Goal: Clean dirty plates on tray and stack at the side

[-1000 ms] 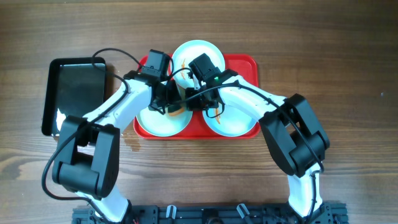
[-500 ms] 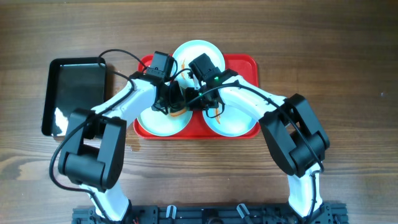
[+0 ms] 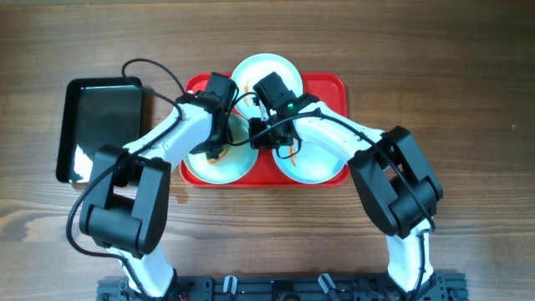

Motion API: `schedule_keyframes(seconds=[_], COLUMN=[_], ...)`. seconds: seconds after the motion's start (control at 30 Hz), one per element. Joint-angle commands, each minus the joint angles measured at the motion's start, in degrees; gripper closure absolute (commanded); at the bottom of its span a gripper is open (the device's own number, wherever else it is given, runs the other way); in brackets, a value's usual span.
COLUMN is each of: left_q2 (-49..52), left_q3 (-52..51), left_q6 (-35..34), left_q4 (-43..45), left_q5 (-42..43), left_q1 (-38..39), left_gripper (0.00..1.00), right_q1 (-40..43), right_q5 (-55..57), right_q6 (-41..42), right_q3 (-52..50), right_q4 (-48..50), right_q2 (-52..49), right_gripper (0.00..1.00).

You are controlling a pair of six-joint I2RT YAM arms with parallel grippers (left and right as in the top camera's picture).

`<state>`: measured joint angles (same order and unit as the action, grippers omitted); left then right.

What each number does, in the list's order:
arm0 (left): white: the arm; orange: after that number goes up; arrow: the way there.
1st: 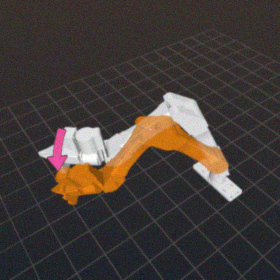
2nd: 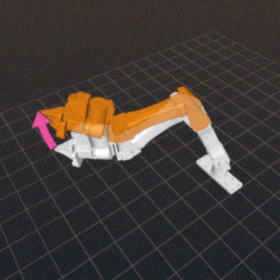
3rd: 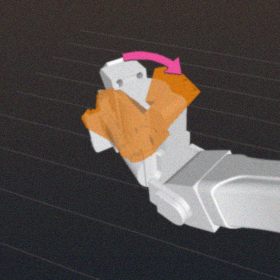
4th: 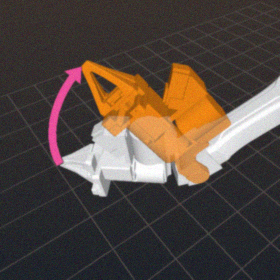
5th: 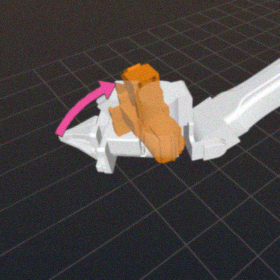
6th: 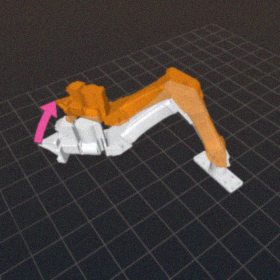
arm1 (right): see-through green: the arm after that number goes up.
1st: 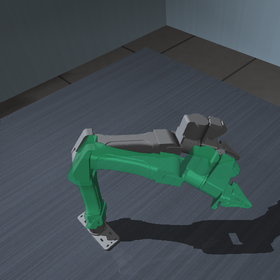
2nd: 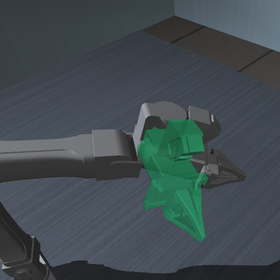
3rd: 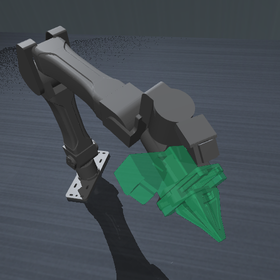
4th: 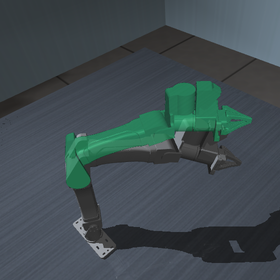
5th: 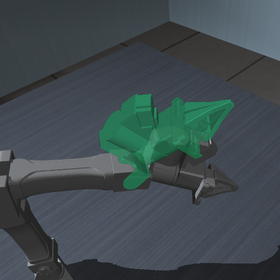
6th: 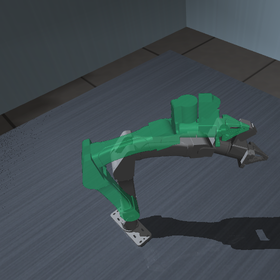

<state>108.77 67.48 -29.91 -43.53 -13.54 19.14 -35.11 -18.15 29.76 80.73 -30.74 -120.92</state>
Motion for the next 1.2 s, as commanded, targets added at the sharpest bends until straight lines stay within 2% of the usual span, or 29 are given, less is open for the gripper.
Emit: schedule_keyframes(seconds=[0.0,0.23,0.3,0.4,0.6,0.8,0.93,1.07,1.17], left_q2=[1.6,-0.3,-1.5,-4.0,-10.6,-18.4,-21.6,-21.9,-21.8], left_q3=[-1.0,1.8,2.9,3.0,3.0,3.0,3.0,3.0,3.0], left_q6=[-0.4,-4.5,-5.3,-5.3,-5.3,-5.3,-5.3,-5.3,-5.3], left_q4=[-3.6,-12.4,-14.3,-14.3,-14.4,-14.6,-14.8,-14.8,-14.8], left_q5=[-6.5,-6.2,-3.7,1.8,6.1,6.7,6.7,6.7,7.0], left_q1=[-0.3,-0.1,-0.1,-0.1,-0.1,-0.1,-0.1,-0.2,-0.2], left_gripper=[0.96,0.96,0.96,0.96,0.96,0.96,0.96,0.96,0.96], right_q1=[0.2,0.2,0.3,0.2,0.2,0.3,0.2,0.2,0.2], right_q5=[0.4,0.4,0.4,0.4,1.2,7.6,10.0,22.2,27.0], right_q6=[0.0,0.0,0.0,0.0,-3.0,-2.9,-5.8,-5.9,-9.0], right_q3=[-0.3,-0.3,-0.3,0.3,4.6,8.0,8.2,8.2,8.2], right_q4=[0.0,0.1,0.5,0.9,-3.2,-6.6,-7.0,-10.4,-12.0], right_q2=[-1.5,-1.5,-1.4,-1.4,0.2,3.1,6.5,11.4,14.0], right_gripper=[0.96,0.96,0.96,0.96,0.96,0.96,0.96,0.96,0.96])
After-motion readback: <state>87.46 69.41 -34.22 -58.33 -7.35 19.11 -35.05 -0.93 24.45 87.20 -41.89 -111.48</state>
